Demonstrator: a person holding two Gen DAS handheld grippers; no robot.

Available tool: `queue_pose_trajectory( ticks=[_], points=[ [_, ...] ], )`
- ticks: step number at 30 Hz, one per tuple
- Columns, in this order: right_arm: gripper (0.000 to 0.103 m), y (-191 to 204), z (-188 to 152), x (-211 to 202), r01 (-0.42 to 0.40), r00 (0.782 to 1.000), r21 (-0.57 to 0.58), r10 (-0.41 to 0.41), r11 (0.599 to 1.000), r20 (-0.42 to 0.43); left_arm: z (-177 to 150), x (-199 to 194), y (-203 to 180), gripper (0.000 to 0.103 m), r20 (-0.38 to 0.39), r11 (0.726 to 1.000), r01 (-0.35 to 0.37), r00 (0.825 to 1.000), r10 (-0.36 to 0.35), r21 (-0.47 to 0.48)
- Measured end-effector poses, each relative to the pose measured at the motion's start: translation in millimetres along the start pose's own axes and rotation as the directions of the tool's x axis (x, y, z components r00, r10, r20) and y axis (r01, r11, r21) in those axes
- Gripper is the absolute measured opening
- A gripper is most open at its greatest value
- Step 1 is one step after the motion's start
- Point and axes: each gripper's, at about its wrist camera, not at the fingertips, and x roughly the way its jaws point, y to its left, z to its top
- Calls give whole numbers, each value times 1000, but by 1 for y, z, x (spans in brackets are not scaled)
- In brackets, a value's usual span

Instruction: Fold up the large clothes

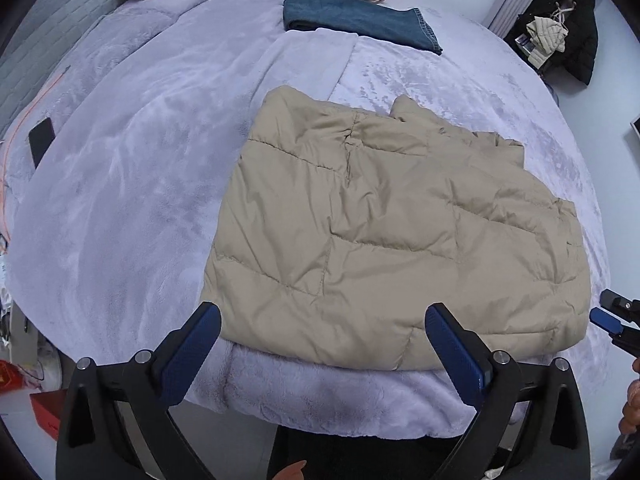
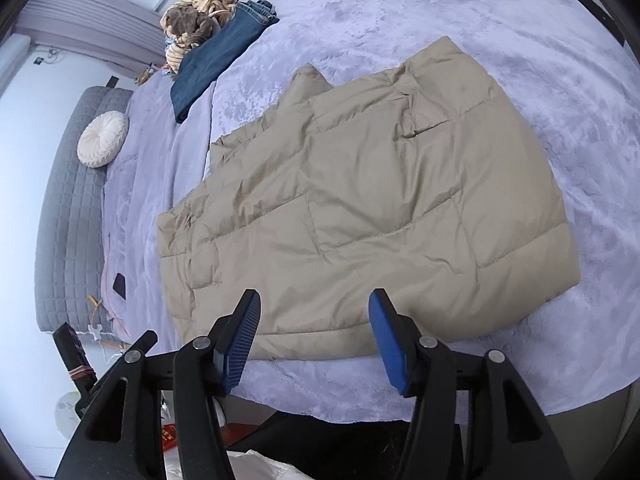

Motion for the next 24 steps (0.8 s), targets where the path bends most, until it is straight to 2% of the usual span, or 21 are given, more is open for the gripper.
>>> queue_pose_trajectory(
  ticks=[5, 6, 9, 12, 24],
  points=[
    [70, -4, -10, 1, 20, 999, -34, -21, 999, -28, -13, 2, -5, 102, -31, 1000, -20, 999, 20, 0],
    [77, -4, -13, 2, 24, 999, -43, -25, 999, -33, -14, 3, -4, 102, -37, 1000, -20, 999, 20, 1],
    [80, -2, -18, 8, 31, 998, -60, -34, 998, -48, -12, 11, 0, 102, -66, 1000, -12, 998, 13, 5],
    [87, 7, -20, 14, 37, 998, -66, -40, 997, -47, -6, 19, 6, 102, -90, 1000, 1, 996, 0, 13],
    [89, 61, -8, 71, 56, 997, -35, -57, 998, -45, 49, 54, 46, 102, -139, 991, 100, 986, -88, 84]
  ],
)
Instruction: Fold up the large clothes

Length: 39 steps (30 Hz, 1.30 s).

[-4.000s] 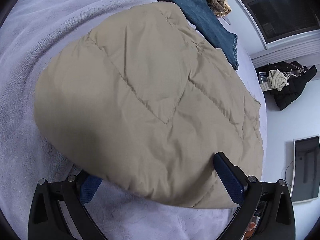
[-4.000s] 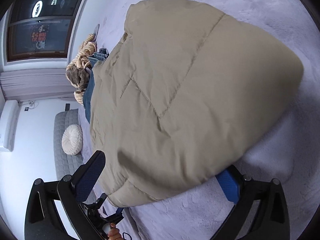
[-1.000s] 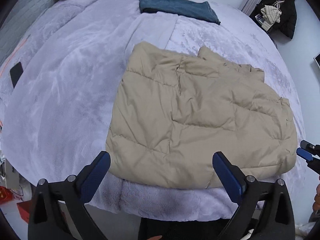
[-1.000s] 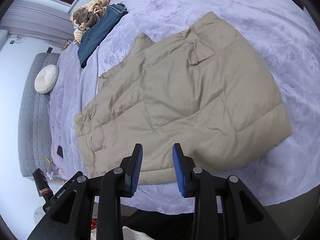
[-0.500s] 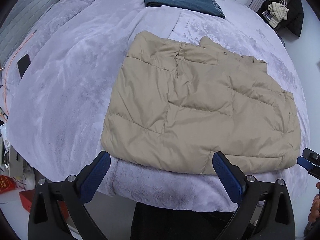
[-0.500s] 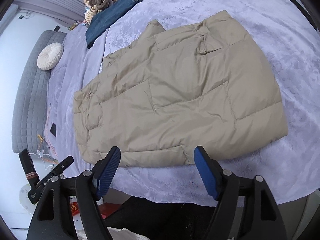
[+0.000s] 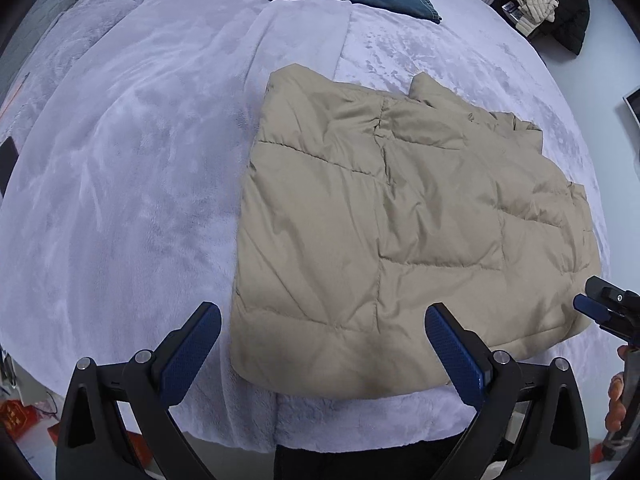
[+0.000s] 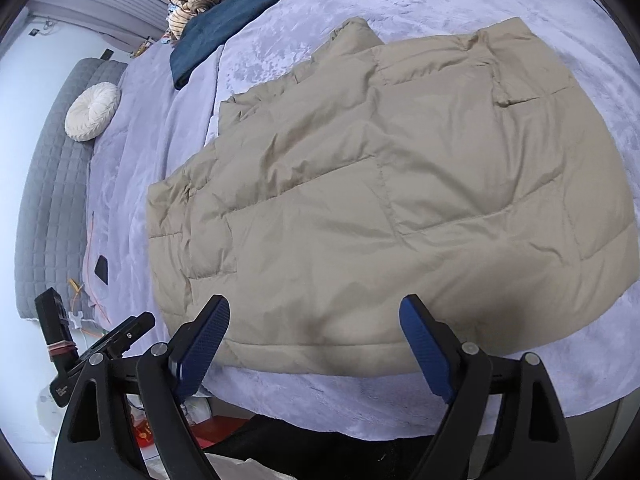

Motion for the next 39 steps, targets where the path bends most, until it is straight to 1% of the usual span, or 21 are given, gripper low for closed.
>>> queue_pose_trajectory(
  ticks=[2, 5, 8, 10, 13, 15, 17, 19, 23, 24, 25, 26, 27, 28, 30, 31, 33, 35, 36, 37, 39],
  points=[
    [90, 8, 2, 9, 1, 1000, 9, -1, 1000, -2, 7, 7, 8, 102, -17, 1000, 16, 1000, -16, 2],
    [90, 18, 4, 18, 23, 1000, 26, -23, 999, 12, 15, 17, 16, 102, -39, 999, 36, 999, -35, 7],
    [90, 25, 4, 23, 24, 999, 47, -25, 999, 26, 22, 27, 19, 102, -55, 999, 45, 998, -43, 27],
    [90, 27, 6, 27, 42, 999, 54, -44, 998, 28, 26, 32, 20, 102, -65, 998, 53, 997, -51, 31],
    [90, 28, 13, 33, 70, 997, 58, -71, 996, 10, 33, 40, 21, 102, -73, 997, 69, 995, -67, 25],
    [90, 26, 20, 40, 80, 997, 67, -78, 995, -25, 36, 45, 21, 102, -77, 997, 72, 994, -71, 21],
    [90, 23, 28, 48, 69, 996, 79, -64, 994, -64, 40, 49, 20, 102, -73, 998, 55, 996, -54, 18],
    [90, 25, 34, 54, 52, 995, 76, -46, 996, -85, 42, 51, 21, 102, -66, 999, 38, 997, -37, 8],
    [90, 35, 46, 63, 39, 993, 15, -37, 999, -111, 55, 51, 37, 102, -13, 997, 81, 997, -81, 4],
    [90, 37, 48, 65, 39, 992, 6, -38, 999, -116, 59, 52, 43, 102, -6, 994, 107, 994, -107, -2],
    [90, 38, 50, 69, 45, 991, -2, -45, 999, -127, 64, 57, 51, 102, -10, 987, 160, 987, -160, -14],
    [90, 38, 51, 72, 49, 990, -7, -49, 999, -136, 67, 64, 58, 102, -29, 976, 217, 976, -218, -28],
    [90, 38, 52, 76, 53, 988, -13, -54, 999, -145, 70, 72, 65, 102, -56, 961, 274, 959, -276, -46],
    [90, 37, 53, 79, 59, 986, -18, -61, 998, -155, 72, 81, 71, 102, -83, 942, 328, 939, -333, -66],
    [90, 35, 54, 85, 64, 983, -23, -67, 998, -169, 73, 96, 74, 102, -131, 907, 411, 898, -420, -92],
    [90, 34, 54, 87, 66, 983, -22, -68, 998, -173, 73, 103, 74, 102, -150, 891, 444, 878, -454, -99],
    [90, 32, 54, 89, 66, 982, -19, -68, 998, -175, 76, 111, 70, 102, -169, 868, 487, 852, -496, -94],
    [91, 30, 54, 91, 67, 982, -20, -70, 998, -178, 82, 118, 61, 102, -191, 833, 548, 812, -551, -76],
    [91, 30, 54, 92, 69, 981, -23, -72, 997, -179, 84, 121, 55, 102, -206, 823, 565, 799, -565, -63],
    [91, 29, 54, 94, 71, 981, -26, -74, 997, -181, 87, 127, 49, 102, -225, 819, 572, 794, -565, -42],
    [91, 28, 54, 96, 74, 980, -29, -78, 997, -183, 92, 139, 40, 102, -265, 833, 554, 804, -532, 8]
  ],
)
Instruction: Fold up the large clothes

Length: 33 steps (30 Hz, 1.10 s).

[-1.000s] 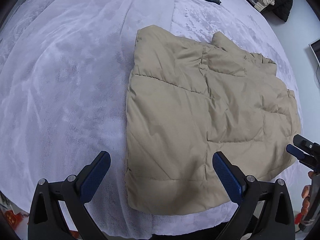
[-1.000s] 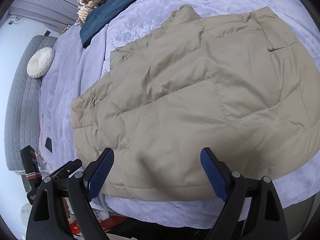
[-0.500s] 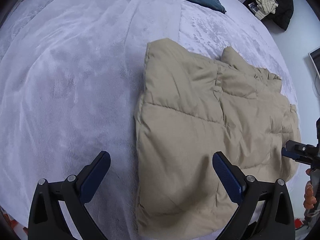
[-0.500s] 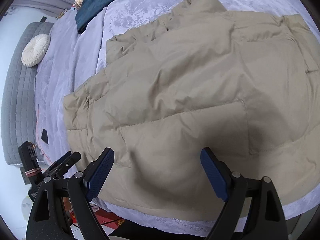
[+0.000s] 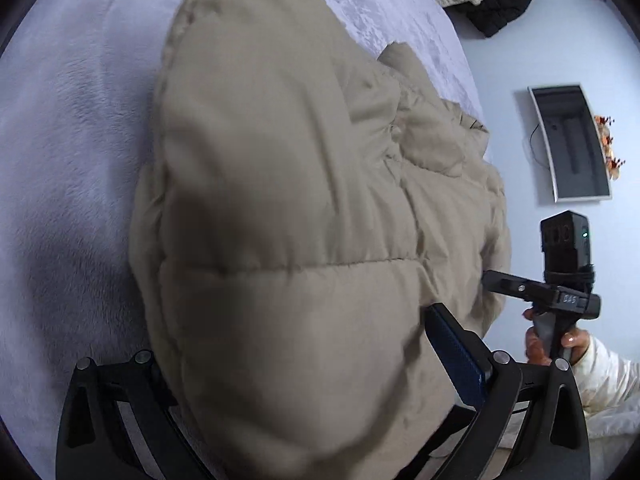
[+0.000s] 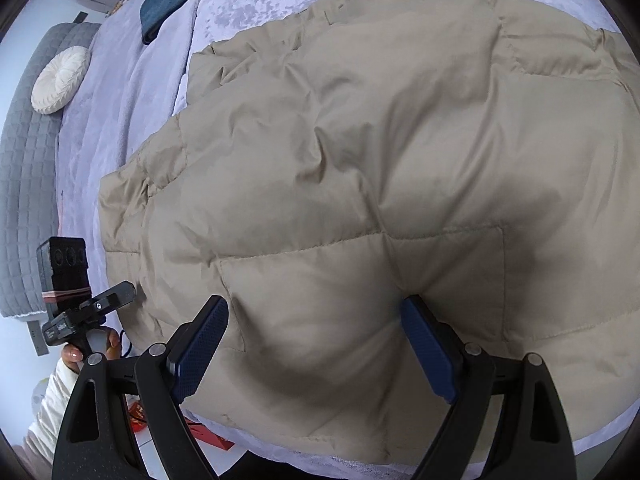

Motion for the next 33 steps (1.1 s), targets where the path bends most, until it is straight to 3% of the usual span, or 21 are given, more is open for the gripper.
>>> queue_pose_trajectory(
  ticks=[8, 11, 13, 15, 16, 17, 19, 24, 26, 27, 28, 33],
  points=[
    [91, -5, 2, 2, -5, 1000, 1, 5, 1000, -4, 10, 12, -6, 102, -49, 997, 67, 997, -65, 32],
    [91, -7, 2, 3, -8, 1000, -1, 8, 1000, -4, 2, 6, -14, 102, -65, 984, 178, 982, -177, 20],
    [91, -8, 2, 3, -9, 1000, -7, 9, 1000, -6, 0, 9, -24, 101, -74, 981, 190, 979, -187, 36],
    [91, -9, 4, 1, -13, 1000, -13, 12, 1000, -10, -1, 10, -33, 80, -79, 986, 157, 985, -152, 63],
    [91, -9, 4, 0, -17, 1000, -15, 16, 1000, -13, 0, 10, -33, 54, -84, 988, 138, 988, -133, 61],
    [91, -9, 5, -2, -23, 1000, -16, 23, 1000, -16, 1, 9, -34, 45, -88, 990, 129, 988, -124, 50],
    [91, -10, 6, -9, -40, 999, -22, 40, 999, -13, 1, 1, -38, 36, -71, 989, 146, 987, -144, 26],
    [89, -20, 7, -43, -51, 991, -27, 54, 998, 121, -7, -29, -79, 35, -18, 980, 195, 981, -195, 42],
    [62, -28, 9, -49, -71, 983, -16, 72, 997, 170, -8, -37, -101, 35, -5, 980, 193, 981, -193, 57],
    [31, -33, 13, -48, -89, 980, -8, 89, 996, 176, -9, -40, -116, 35, 3, 980, 188, 982, -188, 67],
    [17, -37, 17, -45, -104, 979, 4, 101, 995, 179, -9, -42, -126, 35, 9, 980, 185, 983, -186, 72],
    [9, -45, 33, -19, -161, 970, 0, 158, 987, 182, -8, -36, -196, 35, 16, 988, 130, 991, -131, 85]
  ],
)
